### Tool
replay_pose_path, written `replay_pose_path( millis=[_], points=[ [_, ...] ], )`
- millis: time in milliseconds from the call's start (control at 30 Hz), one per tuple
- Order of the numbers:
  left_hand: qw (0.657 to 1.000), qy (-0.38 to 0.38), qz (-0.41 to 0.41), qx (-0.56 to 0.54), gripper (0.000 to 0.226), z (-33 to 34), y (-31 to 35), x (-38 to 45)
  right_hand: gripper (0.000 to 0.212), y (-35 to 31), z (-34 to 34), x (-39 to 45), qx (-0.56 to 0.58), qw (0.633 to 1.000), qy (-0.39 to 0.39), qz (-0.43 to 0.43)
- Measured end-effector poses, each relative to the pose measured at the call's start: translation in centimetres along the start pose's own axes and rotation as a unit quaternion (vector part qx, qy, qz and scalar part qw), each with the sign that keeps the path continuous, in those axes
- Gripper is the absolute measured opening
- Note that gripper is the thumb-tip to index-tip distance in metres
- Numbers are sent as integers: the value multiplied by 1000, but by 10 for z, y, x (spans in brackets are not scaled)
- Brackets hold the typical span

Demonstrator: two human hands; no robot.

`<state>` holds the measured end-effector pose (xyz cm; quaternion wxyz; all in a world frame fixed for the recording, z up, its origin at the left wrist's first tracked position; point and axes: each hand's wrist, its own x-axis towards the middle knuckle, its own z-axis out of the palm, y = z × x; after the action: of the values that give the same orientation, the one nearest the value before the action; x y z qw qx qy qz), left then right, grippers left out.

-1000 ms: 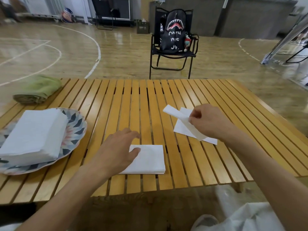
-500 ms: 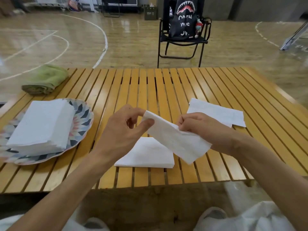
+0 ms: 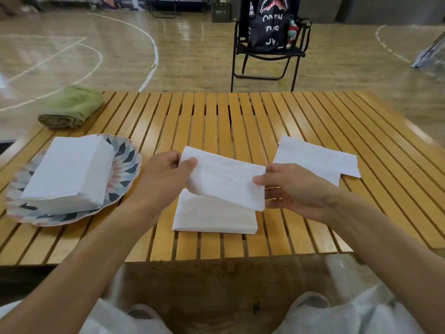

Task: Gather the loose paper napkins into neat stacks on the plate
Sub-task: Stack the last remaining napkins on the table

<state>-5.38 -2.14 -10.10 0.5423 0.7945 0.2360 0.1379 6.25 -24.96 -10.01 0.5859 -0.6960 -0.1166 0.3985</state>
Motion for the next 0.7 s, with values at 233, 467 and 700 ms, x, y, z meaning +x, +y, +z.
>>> replay_pose_path(
  millis=[233,467,700],
  points=[
    [975,-67,-13,212,20,-5,-12,3,22,14,14,7,-160,981,111,8],
    [943,-77,-8,323,13,-2,-17,3,23,26,21,13,-266,957,113,-3],
    [928,-73,-20,364,15,1,-21,2,29,27,26,14,-310,945,106,12]
  ],
)
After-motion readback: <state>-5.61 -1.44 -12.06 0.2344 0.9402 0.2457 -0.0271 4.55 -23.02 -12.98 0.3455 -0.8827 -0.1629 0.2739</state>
